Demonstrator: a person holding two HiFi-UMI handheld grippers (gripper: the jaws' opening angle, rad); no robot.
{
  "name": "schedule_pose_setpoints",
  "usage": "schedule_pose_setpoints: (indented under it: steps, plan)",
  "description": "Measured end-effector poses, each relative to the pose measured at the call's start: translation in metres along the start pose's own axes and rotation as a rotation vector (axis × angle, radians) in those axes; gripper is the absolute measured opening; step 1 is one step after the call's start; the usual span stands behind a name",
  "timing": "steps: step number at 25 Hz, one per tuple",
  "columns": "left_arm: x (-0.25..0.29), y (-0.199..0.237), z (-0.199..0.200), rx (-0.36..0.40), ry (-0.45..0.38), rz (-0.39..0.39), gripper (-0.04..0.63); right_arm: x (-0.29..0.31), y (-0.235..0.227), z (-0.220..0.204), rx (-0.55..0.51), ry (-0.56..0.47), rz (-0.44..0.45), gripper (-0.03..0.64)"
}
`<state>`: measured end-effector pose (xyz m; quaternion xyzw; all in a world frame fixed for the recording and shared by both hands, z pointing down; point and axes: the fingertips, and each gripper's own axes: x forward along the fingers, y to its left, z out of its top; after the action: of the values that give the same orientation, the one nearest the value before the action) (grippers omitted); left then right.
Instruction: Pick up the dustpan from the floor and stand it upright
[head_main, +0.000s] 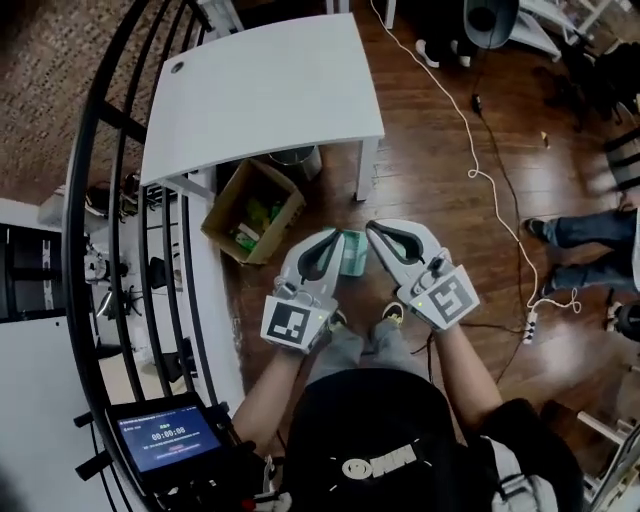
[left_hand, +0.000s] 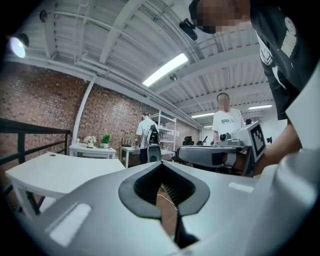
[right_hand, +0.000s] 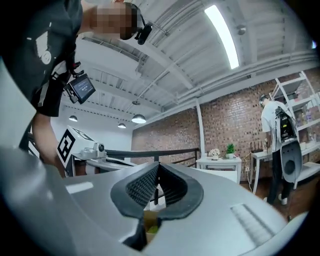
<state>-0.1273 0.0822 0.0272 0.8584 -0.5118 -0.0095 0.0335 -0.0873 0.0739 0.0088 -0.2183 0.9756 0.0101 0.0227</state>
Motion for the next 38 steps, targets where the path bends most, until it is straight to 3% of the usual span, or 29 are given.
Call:
schedule_pose_setpoints:
  steps: [13,16,29,34,38]
  plan:
    - [0.013,-0.016,0.005,0.139,-0.009,-0.054,0.012,-0.011,0.001,-0.006,-0.006,-0.013,-0.029,0.002]
    - [0.011,-0.014,0.001,0.113,-0.004,-0.040,0.012,-0.013,-0.004,-0.008,-0.006,-0.004,-0.043,0.002]
    - [0.009,-0.013,0.001,0.122,-0.006,-0.030,0.012,-0.008,-0.004,-0.012,-0.023,0.015,-0.022,0.002]
    - [0.010,-0.011,-0.001,0.188,0.011,-0.024,0.012,-0.004,-0.003,-0.007,-0.040,0.013,-0.013,0.002]
    - [0.009,-0.012,0.004,0.115,-0.013,-0.022,0.012,-0.005,-0.001,-0.012,-0.021,0.014,-0.014,0.002]
